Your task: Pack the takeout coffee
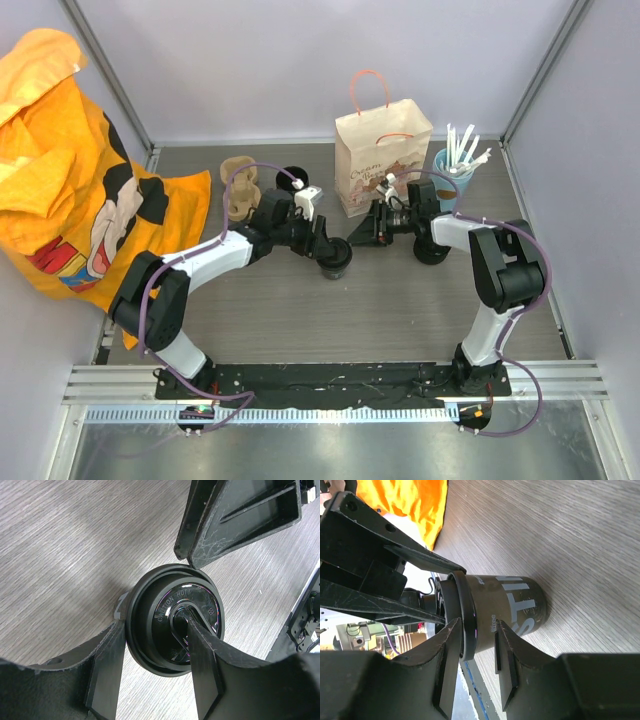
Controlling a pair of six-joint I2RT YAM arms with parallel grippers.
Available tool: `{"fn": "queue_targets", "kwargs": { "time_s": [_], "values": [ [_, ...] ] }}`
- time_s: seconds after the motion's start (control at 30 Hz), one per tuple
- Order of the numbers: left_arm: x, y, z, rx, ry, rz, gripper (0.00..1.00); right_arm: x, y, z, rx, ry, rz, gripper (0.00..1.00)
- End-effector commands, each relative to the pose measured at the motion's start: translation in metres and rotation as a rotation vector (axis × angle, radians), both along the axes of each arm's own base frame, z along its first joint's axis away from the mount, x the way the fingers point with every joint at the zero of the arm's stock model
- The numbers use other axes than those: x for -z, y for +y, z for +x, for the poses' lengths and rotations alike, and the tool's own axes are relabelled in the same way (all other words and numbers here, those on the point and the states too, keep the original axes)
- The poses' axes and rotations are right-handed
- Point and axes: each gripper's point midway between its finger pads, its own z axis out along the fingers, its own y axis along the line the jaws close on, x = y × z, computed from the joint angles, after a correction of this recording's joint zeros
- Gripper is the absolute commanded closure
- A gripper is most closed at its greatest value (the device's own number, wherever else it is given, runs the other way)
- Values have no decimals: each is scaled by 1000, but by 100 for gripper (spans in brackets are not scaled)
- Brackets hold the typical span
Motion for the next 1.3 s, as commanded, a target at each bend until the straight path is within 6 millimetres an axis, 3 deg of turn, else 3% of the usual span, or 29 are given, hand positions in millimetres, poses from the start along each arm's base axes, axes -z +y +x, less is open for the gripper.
{"fn": "queue_targets", "kwargs": {
  "time_s": [0.0,0.47,1.0,1.27],
  "values": [
    [58,28,-18,-19,118,182,47,-9,6,11,7,-46,25,60],
    [62,31,-17,-28,126,206,47,2,20,-3,-58,-45,1,62],
    [83,48,-17,-39,124,327,64,31,9,-22,-100,-101,-167,63],
    [97,57,-20,-38,130,395,74,38,17,-30,-138,-129,-226,63]
  ]
}}
